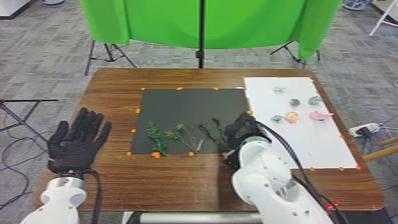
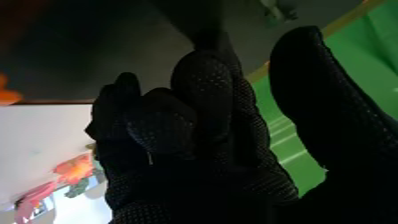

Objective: Arrange flowers

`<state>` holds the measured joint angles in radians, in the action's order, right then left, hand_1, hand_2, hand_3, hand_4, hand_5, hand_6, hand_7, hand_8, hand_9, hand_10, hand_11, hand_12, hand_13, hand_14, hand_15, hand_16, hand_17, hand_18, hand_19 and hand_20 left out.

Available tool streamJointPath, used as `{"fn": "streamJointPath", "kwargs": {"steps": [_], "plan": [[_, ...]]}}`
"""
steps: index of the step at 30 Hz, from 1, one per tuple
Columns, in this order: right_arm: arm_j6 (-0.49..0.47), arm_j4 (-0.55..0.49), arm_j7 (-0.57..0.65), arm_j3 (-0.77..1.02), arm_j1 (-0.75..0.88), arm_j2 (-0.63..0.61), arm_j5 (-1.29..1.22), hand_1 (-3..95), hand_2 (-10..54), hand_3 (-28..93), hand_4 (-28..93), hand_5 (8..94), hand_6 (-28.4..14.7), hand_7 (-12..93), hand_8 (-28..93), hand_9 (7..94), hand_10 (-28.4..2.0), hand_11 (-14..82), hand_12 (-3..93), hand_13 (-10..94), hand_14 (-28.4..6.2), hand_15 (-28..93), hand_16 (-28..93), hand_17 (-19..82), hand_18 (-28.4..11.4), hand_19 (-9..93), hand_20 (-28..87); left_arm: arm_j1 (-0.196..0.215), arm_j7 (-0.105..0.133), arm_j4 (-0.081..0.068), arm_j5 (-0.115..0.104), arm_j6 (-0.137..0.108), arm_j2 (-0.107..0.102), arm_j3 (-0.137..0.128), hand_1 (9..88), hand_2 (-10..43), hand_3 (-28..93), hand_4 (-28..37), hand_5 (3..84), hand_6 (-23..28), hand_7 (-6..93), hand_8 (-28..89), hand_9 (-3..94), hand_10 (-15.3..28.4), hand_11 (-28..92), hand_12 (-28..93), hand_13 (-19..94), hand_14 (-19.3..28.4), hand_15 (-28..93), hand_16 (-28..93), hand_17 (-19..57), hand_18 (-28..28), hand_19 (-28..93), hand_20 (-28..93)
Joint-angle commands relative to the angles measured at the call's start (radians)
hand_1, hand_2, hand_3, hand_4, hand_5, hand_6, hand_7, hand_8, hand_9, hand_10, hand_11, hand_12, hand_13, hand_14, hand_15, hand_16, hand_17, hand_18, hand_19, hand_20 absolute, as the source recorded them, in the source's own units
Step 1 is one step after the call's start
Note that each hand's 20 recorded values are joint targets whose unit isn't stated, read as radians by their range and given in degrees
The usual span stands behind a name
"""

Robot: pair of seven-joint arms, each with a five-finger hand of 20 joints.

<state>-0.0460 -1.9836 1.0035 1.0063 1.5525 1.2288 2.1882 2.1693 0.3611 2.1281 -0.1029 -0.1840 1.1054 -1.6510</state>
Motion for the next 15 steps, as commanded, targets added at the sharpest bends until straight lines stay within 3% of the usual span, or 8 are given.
{"fn": "streamJointPath", "kwargs": {"steps": [1, 5, 11, 14, 15], "plan": [[-0.081, -0.082, 0.0, 0.019, 0.082, -0.039, -0.085, 38.3, -1.4, 82, -23, 74.7, -7.6, 14, -6, 77.1, -17.4, 59.6, 31.3, 73, -16.4, 77, 32, 36, -28.4, 91, 36, 0.027, 0.002, 0.0, -0.005, -0.01, 0.015, 0.001, 28.6, 17.6, 80, -28.3, 53.8, 10.7, 15.9, -10, 46.0, 16.8, 27, 13, 34, 16.7, 44, -9, -7.4, 14.1, 40, 14], [-0.098, -0.079, 0.007, 0.029, 0.086, -0.044, -0.092, 40.1, 0.6, 79, -25, 79.6, -6.2, 13, 1, 79.6, -17.7, 56.1, 30.7, 74, -16.8, 76, 32, 36, -28.4, 90, 37, 0.022, 0.006, -0.003, 0.0, -0.006, 0.017, 0.002, 28.7, 17.7, 80, -28.3, 53.8, 10.7, 15.9, -10, 46.0, 16.8, 27, 13, 34, 16.7, 44, -9, -7.4, 14.1, 40, 14], [-0.014, -0.094, -0.027, 0.062, 0.087, -0.075, -0.022, 37.5, 0.7, 80, -23, 78.1, -6.6, 12, -2, 79.5, -17.5, 54.5, 30.9, 74, -16.7, 75, 32, 36, -28.4, 89, 36, 0.029, 0.011, 0.001, -0.004, -0.008, 0.02, -0.004, 28.6, 17.6, 80, -28.3, 53.8, 10.7, 16.0, -10, 46.0, 16.8, 27, 13, 34, 16.7, 44, -9, -7.4, 14.1, 40, 14], [0.056, -0.096, -0.104, 0.111, 0.085, -0.092, 0.062, 37.2, -0.9, 80, -22, 78.0, -6.6, 12, -3, 79.3, -17.5, 54.6, 30.9, 74, -16.7, 75, 32, 36, -28.4, 89, 36, 0.03, 0.014, 0.001, -0.005, -0.004, 0.024, -0.003, 28.7, 17.6, 80, -28.3, 53.8, 10.6, 16.0, -10, 45.9, 16.8, 27, 13, 34, 16.6, 44, -9, -7.4, 14.1, 40, 14], [0.038, -0.096, -0.169, 0.152, 0.091, -0.096, 0.054, 38.0, -4.1, 80, -22, 77.9, -6.5, 14, -1, 79.0, -17.4, 55.0, 30.9, 74, -16.5, 75, 32, 36, -28.4, 89, 36, 0.031, 0.015, 0.002, -0.003, -0.005, 0.024, -0.003, 28.7, 17.6, 80, -28.3, 53.8, 10.6, 16.0, -10, 45.9, 16.8, 27, 13, 34, 16.6, 44, -9, -7.4, 14.1, 40, 14]]}}
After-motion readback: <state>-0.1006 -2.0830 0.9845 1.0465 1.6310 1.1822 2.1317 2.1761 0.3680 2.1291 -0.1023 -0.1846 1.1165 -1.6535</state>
